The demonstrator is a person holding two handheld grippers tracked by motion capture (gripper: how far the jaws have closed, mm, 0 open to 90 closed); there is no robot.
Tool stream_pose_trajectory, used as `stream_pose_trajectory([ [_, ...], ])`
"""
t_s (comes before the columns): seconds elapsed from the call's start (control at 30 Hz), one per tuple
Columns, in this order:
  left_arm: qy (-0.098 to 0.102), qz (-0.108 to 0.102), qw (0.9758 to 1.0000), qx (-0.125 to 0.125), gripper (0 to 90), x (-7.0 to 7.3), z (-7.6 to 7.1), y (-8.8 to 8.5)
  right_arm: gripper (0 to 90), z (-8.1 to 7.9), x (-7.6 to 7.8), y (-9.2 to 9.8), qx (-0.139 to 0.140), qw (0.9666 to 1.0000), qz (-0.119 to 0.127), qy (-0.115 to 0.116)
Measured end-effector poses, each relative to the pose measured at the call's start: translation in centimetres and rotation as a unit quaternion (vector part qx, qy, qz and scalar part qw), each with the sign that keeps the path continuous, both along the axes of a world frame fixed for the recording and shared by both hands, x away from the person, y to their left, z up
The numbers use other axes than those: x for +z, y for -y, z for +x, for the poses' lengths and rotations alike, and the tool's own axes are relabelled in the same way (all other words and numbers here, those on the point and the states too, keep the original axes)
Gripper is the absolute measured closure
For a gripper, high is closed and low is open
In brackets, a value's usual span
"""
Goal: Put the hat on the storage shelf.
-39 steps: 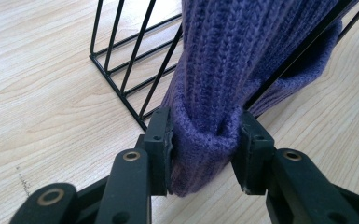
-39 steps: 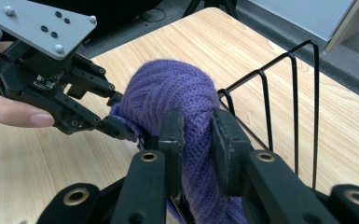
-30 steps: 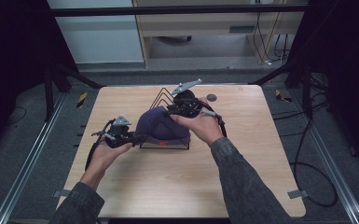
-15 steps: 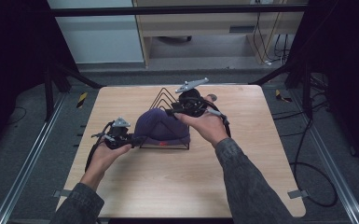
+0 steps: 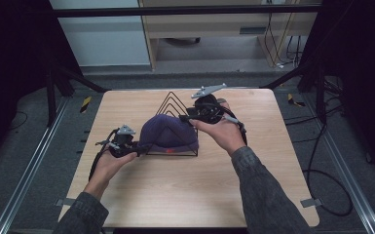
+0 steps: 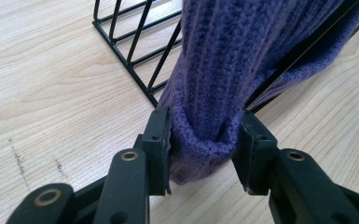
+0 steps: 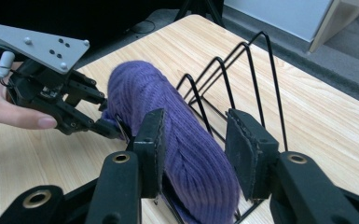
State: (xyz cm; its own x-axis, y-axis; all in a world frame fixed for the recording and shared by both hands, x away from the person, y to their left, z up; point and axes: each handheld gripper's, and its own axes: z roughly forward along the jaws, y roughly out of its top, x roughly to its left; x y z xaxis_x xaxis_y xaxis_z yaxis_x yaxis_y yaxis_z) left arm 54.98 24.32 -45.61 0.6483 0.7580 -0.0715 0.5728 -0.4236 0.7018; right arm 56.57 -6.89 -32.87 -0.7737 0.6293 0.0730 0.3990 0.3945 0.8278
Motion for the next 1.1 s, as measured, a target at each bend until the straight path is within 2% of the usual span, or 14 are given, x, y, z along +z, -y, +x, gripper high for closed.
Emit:
stream_pose_trajectory([
  [0.4, 0.000, -0.003, 1.0000, 0.004, 58.6, -0.2, -0.2, -0.3, 54.0, -0.3, -0.3, 1.3, -0.008, 0.9999, -0.007, -0.005],
  [0.7, 0.009, -0.011, 0.9999, 0.007, 55.0, 0.2, -0.8, -0.6, 49.6, -0.5, -0.8, 2.2, -0.018, 0.9997, -0.011, -0.011],
  [0.8, 0.014, -0.011, 0.9998, 0.010, 50.3, 0.6, -1.3, -0.7, 47.0, -0.6, -0.8, 2.5, -0.021, 0.9996, -0.011, -0.013],
  [0.93, 0.020, -0.013, 0.9995, 0.022, 37.0, 1.1, -2.1, -1.2, 40.4, -0.9, -1.0, 3.2, -0.031, 0.9994, -0.015, -0.009],
  [1.1, 0.024, -0.027, 0.9984, 0.042, 21.0, 1.3, -3.3, -2.1, 29.4, -1.5, -1.5, 4.5, -0.053, 0.9984, -0.021, -0.005],
])
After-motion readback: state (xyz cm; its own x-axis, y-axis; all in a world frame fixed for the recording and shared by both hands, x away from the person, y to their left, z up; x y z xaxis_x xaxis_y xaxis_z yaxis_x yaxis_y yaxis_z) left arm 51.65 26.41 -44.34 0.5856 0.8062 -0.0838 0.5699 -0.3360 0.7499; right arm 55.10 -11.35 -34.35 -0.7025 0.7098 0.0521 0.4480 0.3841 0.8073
